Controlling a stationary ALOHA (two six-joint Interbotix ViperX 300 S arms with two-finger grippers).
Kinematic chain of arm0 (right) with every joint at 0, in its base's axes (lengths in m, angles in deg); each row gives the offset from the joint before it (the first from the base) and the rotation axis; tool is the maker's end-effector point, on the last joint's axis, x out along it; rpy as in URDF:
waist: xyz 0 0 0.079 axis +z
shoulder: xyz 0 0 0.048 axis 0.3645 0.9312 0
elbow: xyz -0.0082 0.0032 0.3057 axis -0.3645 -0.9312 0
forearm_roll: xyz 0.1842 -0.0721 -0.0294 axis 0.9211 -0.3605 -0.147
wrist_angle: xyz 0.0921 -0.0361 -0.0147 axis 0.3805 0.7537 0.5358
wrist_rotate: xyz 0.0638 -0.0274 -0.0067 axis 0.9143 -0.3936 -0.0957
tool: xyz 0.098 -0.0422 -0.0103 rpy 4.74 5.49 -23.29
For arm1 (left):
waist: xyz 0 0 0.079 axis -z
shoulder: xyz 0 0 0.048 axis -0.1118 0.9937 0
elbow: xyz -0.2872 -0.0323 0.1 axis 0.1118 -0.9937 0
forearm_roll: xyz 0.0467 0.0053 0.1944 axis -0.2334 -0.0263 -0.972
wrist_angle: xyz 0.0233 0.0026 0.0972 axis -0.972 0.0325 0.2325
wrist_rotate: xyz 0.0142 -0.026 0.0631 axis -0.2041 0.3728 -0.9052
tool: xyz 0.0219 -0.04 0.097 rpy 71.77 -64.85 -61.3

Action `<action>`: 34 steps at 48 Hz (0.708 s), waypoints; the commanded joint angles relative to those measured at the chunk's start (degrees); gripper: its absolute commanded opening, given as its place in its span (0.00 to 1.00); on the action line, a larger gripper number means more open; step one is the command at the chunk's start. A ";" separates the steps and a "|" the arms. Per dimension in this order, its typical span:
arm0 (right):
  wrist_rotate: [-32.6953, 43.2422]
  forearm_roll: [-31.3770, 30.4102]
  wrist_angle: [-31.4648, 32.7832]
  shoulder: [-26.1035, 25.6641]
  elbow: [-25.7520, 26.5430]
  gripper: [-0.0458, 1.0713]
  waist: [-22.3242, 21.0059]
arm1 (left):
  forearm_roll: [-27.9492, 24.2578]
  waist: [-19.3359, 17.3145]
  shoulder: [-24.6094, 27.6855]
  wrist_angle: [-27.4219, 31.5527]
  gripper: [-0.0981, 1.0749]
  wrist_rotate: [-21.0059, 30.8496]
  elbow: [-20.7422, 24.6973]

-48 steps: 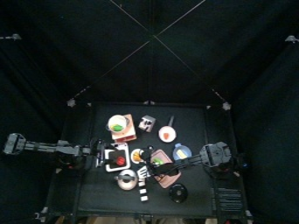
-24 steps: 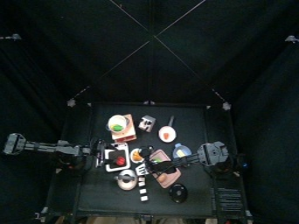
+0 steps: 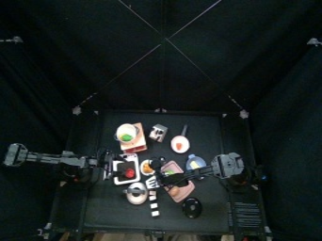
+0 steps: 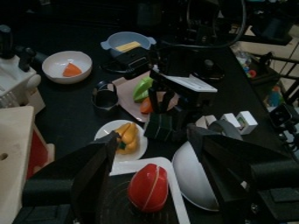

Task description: Grab green sushi roll

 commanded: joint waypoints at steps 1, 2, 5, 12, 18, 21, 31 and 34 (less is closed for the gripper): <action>-0.09 -0.26 0.00 -1.14 1.23 0.89 -0.26 | -0.09 -0.09 0.09 -0.18 0.92 -0.09 0.70; -0.09 -0.35 0.00 -1.05 1.23 0.89 -0.26 | -0.09 0.00 0.09 -0.18 0.92 -0.09 0.70; -0.09 -0.44 0.00 -0.88 1.32 0.89 -0.18 | 0.00 0.00 0.09 -0.18 0.92 -0.09 0.70; -0.09 -0.53 0.00 -0.26 1.76 0.86 -0.09 | -0.09 0.00 0.09 -0.18 0.92 -0.09 0.70; -0.09 -0.62 0.00 0.00 2.11 0.77 0.00 | -0.09 -0.09 0.09 -0.18 0.92 -0.09 0.70; 0.00 -0.44 0.09 0.00 2.11 0.73 0.09 | -0.09 0.00 0.09 -0.18 0.92 -0.09 0.70; 0.00 -0.79 2.55 -1.58 2.02 0.68 0.18 | -0.09 -0.09 0.09 -0.18 0.92 -0.09 0.70; 0.00 -1.58 3.16 -2.55 2.11 0.68 0.35 | -0.09 0.00 0.00 -0.18 0.92 -0.09 0.79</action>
